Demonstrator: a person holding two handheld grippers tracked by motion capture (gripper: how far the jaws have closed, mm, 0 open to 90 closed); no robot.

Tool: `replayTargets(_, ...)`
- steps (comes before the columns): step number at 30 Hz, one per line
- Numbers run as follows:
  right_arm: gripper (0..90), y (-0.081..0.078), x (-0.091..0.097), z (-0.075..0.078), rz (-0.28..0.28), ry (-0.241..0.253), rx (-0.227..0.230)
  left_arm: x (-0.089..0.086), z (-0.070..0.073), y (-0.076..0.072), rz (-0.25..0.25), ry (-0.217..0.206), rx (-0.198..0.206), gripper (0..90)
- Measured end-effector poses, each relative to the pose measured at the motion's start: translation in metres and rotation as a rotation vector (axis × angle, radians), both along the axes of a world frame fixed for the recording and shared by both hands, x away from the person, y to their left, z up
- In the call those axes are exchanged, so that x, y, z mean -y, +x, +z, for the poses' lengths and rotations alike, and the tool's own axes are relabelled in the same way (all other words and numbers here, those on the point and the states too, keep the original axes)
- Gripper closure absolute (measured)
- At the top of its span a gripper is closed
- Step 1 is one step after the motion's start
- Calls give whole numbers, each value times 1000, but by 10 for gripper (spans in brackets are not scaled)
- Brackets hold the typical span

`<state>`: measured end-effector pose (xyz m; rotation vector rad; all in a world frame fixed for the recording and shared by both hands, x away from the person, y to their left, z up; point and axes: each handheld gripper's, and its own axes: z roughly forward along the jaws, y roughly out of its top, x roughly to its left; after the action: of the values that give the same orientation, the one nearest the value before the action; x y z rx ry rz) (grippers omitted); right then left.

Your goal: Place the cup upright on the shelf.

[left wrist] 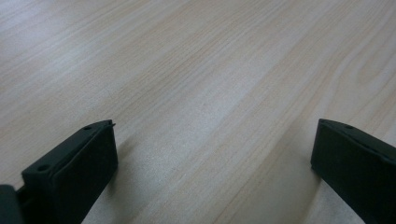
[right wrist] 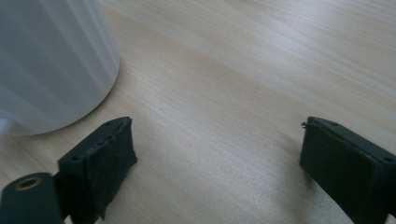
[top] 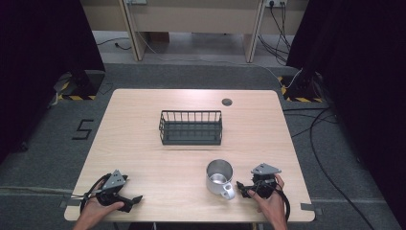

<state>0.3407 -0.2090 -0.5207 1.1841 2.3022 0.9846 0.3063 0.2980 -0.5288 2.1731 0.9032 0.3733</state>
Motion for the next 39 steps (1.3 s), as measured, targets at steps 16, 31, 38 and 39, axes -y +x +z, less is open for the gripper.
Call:
replayTargets(16, 169, -15, 7, 22, 1, 100, 109, 0, 0, 0, -2, 1, 0, 0)
replayTargets(31, 173, -68, 0, 49, 50, 155, 175, 0, 0, 0, -2, 0, 0, 0)
replayTargets(38, 153, -87, -15, 51, 89, 190, 185, 0, 0, 0, -2, 1, 0, 0)
replayTargets(39, 154, -87, -19, 50, 96, 191, 184, 0, 0, 0, -2, 0, 0, 0)
